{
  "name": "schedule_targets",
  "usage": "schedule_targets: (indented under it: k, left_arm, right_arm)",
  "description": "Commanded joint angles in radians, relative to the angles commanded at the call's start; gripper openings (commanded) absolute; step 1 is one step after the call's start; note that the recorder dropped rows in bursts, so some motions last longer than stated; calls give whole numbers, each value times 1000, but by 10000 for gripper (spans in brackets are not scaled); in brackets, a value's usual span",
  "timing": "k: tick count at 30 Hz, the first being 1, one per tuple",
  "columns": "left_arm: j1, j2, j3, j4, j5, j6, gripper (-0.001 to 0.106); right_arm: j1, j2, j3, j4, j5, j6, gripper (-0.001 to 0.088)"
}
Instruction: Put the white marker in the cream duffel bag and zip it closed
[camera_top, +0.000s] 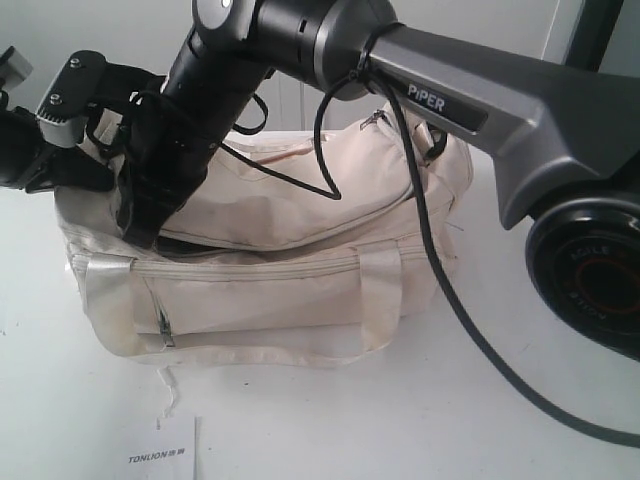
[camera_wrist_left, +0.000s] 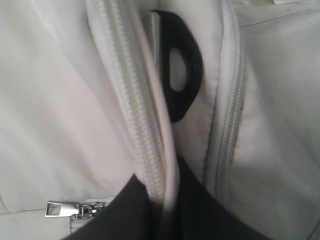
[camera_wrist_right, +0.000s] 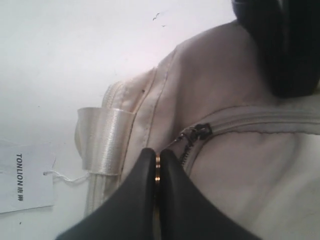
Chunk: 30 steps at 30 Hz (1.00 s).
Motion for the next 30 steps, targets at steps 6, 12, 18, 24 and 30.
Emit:
schedule_targets:
  k: [6,12,18,24,30]
  left_arm:
    - [0,0,0,0,3,0,7]
    - [0,0,0,0,3,0,7]
    - [0,0,0,0,2,0,7]
    - [0,0,0,0,2,0,7]
    - [0,0,0,0,-4,0,7]
  right_arm:
    - [0,0,0,-14,8,0,0]
    - [0,0,0,-20,14,0,0]
    - [0,0,0,-44,14,0,0]
    - [0,0,0,-52,14,0,0]
    - [0,-4,0,-51,14,23,0]
